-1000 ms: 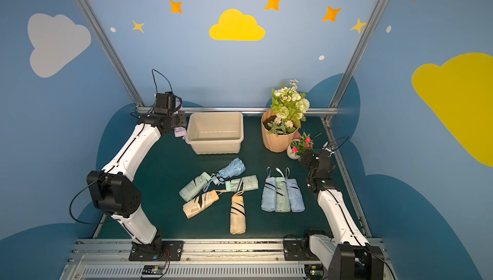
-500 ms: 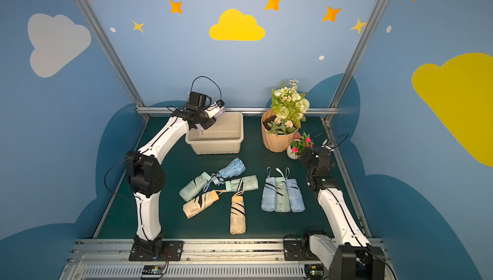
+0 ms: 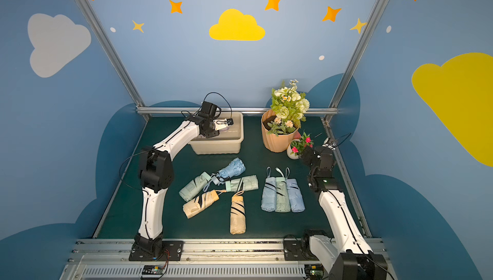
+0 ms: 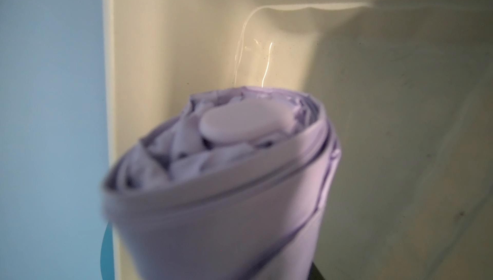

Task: Put the umbrella into the storage box
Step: Place the umbrella in the storage box.

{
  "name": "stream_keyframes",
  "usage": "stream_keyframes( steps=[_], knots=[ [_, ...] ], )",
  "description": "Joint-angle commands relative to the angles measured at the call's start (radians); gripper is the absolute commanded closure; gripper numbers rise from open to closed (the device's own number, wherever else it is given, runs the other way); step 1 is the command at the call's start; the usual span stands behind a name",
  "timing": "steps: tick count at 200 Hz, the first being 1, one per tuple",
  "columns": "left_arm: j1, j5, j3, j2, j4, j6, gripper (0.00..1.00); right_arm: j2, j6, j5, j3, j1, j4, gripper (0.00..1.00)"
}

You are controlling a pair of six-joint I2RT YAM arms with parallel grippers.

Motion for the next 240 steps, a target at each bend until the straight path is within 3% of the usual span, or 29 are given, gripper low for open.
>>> stream_keyframes(
  steps=[1,17,48,52,62,154,194,240],
  knots=[
    [0.0,0.022,0.004,0.014,0.03,-0.018,0.76,-0.03,0.005,0.015,0.018,0.005,-0.014,0.02],
    [-0.001,0.013,-0.008,0.022,0.064,-0.04,0.53,-0.036,0.006,0.018,0.015,0.004,-0.016,0.02],
    [0.0,-0.02,-0.014,0.027,0.106,-0.063,0.24,-0.048,0.003,0.02,0.007,0.004,-0.014,0.02],
    [0.0,-0.021,-0.014,0.026,0.111,-0.067,0.11,-0.049,0.004,0.019,0.007,0.005,-0.014,0.02],
    [-0.002,-0.033,-0.014,0.02,0.124,-0.069,0.01,-0.049,0.004,0.018,0.006,0.004,-0.012,0.02],
    [-0.042,-0.127,-0.093,-0.203,0.257,-0.122,0.0,-0.053,-0.049,-0.118,-0.011,0.006,0.007,0.02],
    [-0.065,-0.166,-0.202,-0.386,0.396,-0.327,0.0,-0.053,-0.078,-0.184,-0.041,0.058,0.005,0.02],
    [-0.06,-0.133,-0.368,-0.559,0.498,-0.624,0.0,-0.056,-0.058,-0.125,-0.025,0.235,-0.074,0.04]
  ],
)
